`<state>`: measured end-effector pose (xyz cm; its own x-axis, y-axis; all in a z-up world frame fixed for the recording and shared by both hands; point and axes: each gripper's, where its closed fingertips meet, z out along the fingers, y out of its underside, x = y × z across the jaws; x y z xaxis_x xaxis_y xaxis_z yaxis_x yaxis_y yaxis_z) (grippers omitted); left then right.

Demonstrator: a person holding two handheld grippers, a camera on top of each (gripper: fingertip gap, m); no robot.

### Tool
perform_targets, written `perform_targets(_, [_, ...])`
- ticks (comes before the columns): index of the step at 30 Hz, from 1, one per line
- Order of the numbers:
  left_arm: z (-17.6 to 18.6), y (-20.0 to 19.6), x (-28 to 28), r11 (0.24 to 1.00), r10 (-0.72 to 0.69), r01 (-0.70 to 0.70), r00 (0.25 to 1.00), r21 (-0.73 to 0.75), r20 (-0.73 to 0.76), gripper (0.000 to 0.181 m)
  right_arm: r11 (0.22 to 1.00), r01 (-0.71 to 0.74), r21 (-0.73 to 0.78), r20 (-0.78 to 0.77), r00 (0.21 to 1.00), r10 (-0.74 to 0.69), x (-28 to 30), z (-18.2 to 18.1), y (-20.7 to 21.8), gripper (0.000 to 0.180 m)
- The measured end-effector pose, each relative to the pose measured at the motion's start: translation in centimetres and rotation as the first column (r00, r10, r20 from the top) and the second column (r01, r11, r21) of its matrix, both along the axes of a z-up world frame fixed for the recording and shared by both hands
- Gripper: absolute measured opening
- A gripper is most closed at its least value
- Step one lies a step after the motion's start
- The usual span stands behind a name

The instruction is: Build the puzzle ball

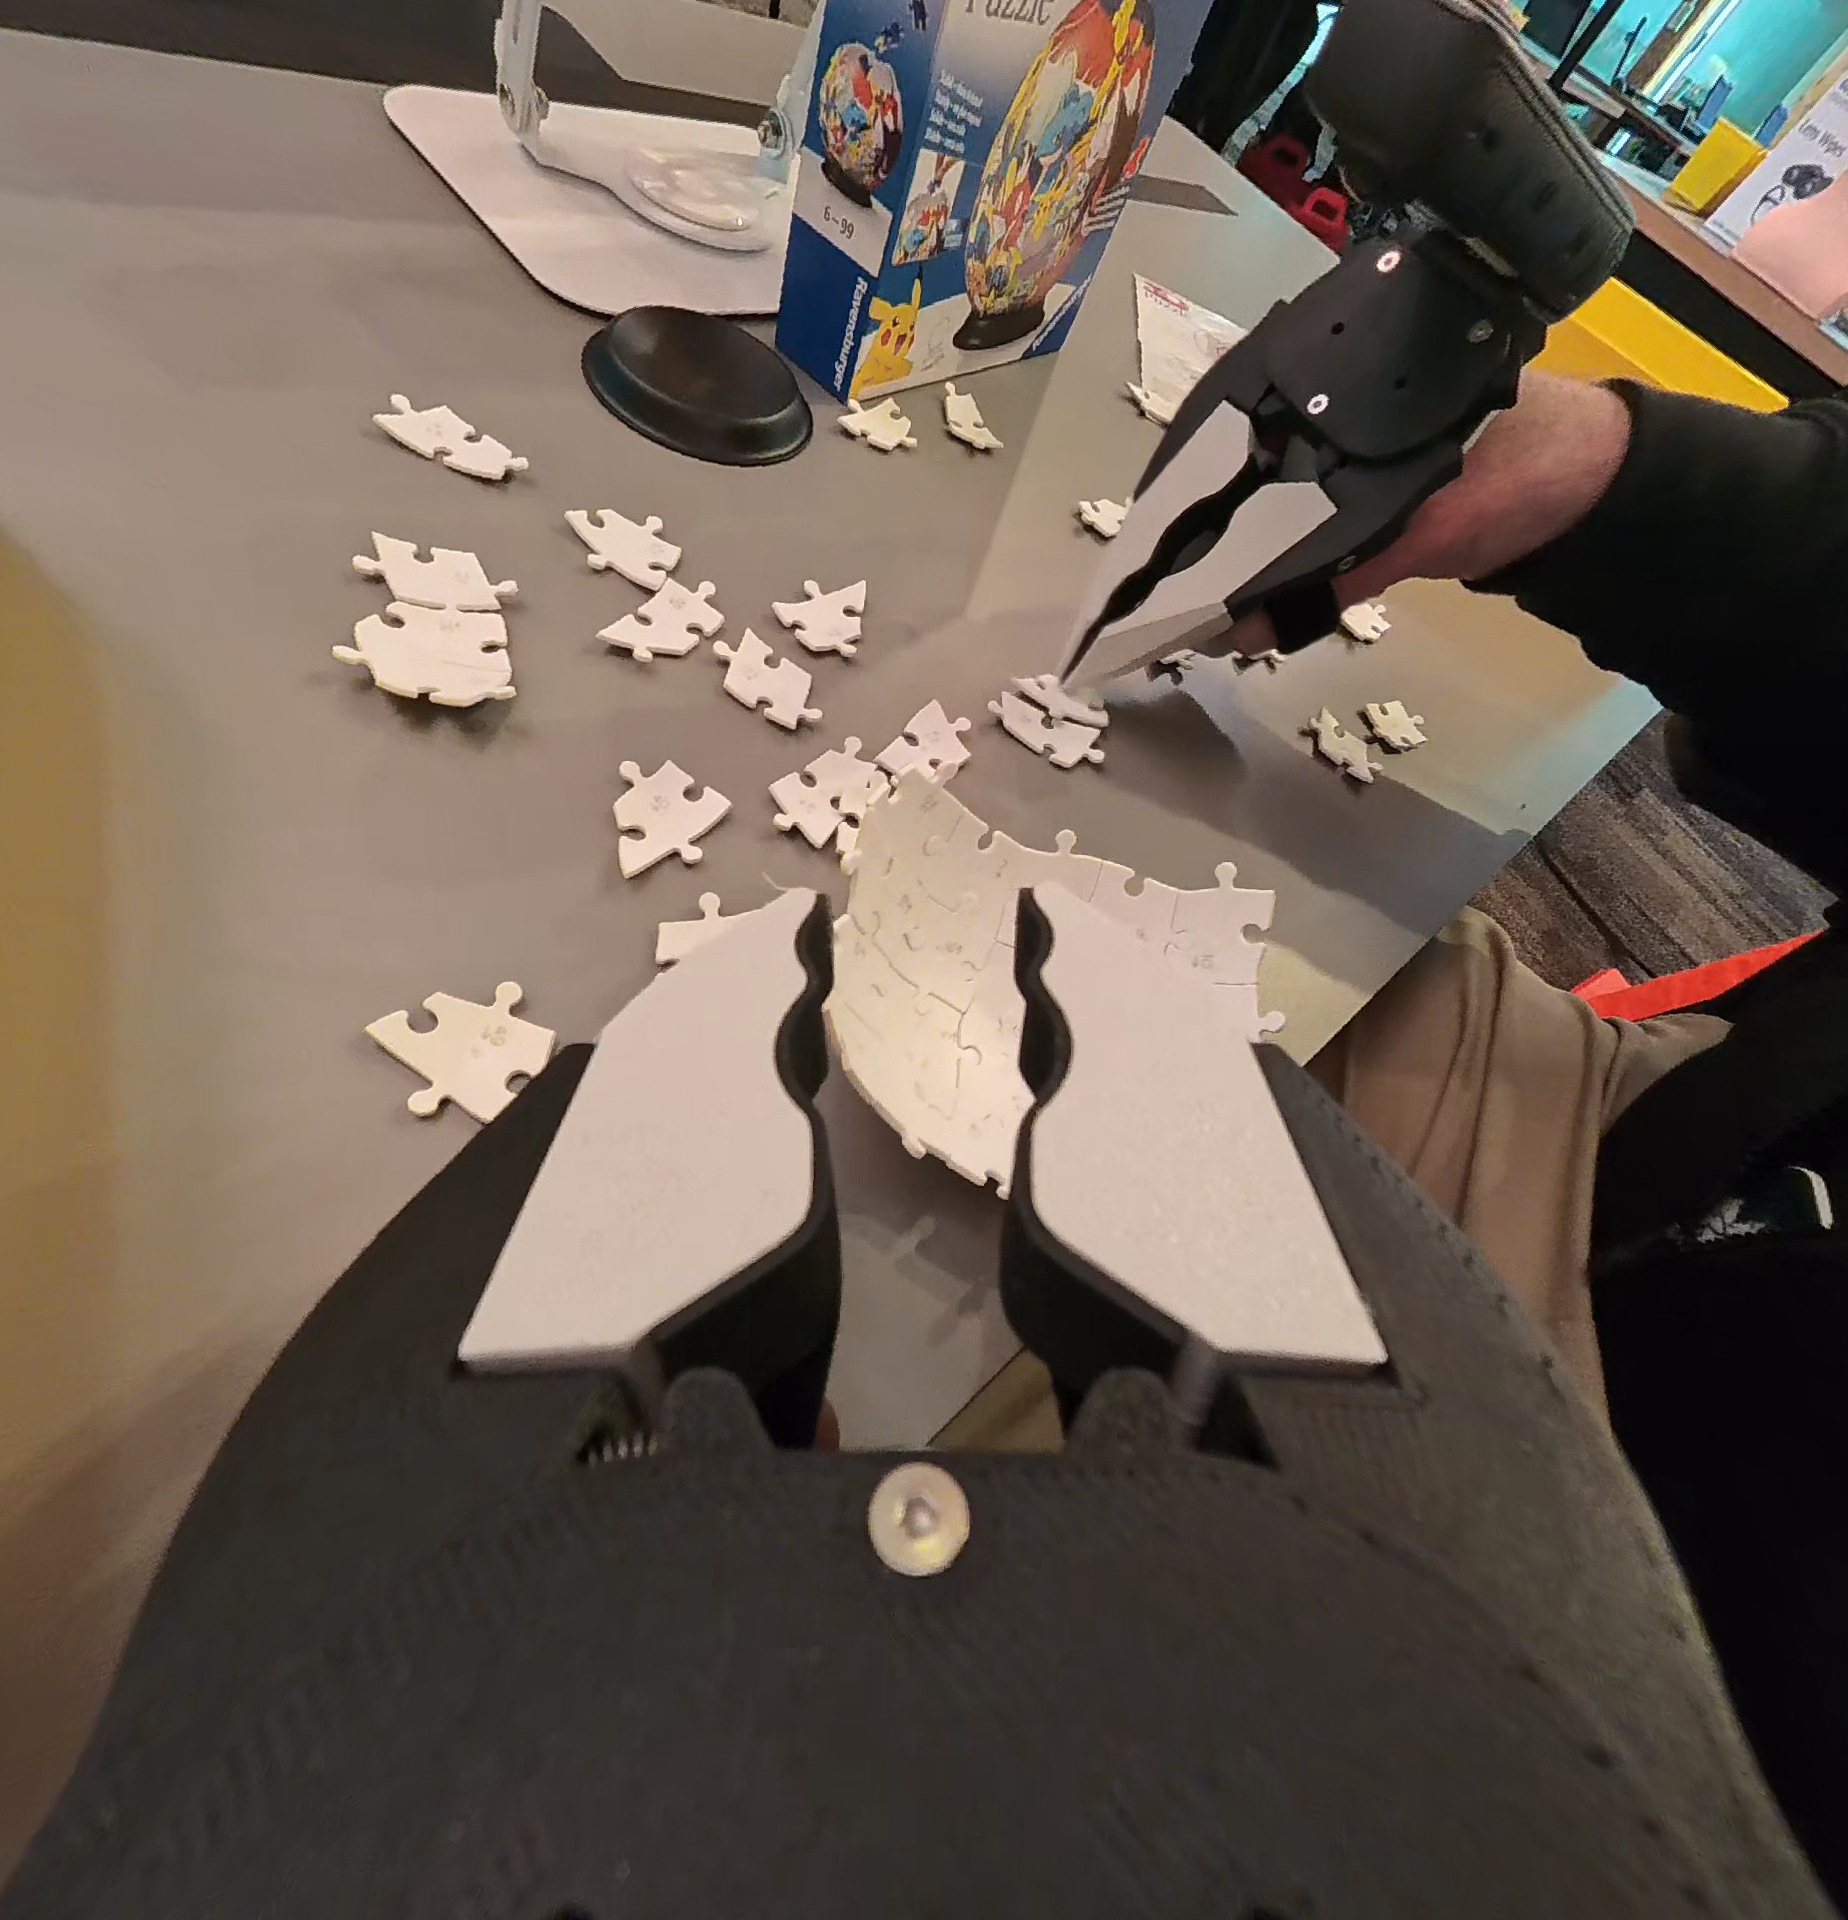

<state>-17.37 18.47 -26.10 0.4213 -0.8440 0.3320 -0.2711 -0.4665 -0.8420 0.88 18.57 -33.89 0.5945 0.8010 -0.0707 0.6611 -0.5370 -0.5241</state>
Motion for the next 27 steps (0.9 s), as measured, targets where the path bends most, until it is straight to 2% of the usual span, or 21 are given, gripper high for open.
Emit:
perform_targets(5, [0.0,0.0,0.1,1.0,-0.002,0.002,1.0,-0.002,0.001,0.033,1.0,0.012,0.019,0.036,0.999,-0.012,-0.1,0.0,-0.1,0.0])
perform_targets(12, [0.1,-0.1,0.0,1.0,-0.002,0.002,1.0,0.0,0.006,0.033,0.999,0.013,0.039,-0.023,1.0,-0.012,-1.4,1.5,0.0,0.0])
perform_targets(18, [0.0,-0.3,0.2,1.0,-0.012,0.012,1.0,-0.002,0.003,0.034,1.0,-0.02,0.017,0.019,1.0,0.019,-2.3,0.1,-0.2,0.0])
perform_targets(27, [0.0,-0.2,0.1,1.0,-0.01,0.01,1.0,-0.004,0.009,0.034,0.999,0.04,0.004,-0.004,0.999,-0.04,-2.3,0.0,0.0,0.0])
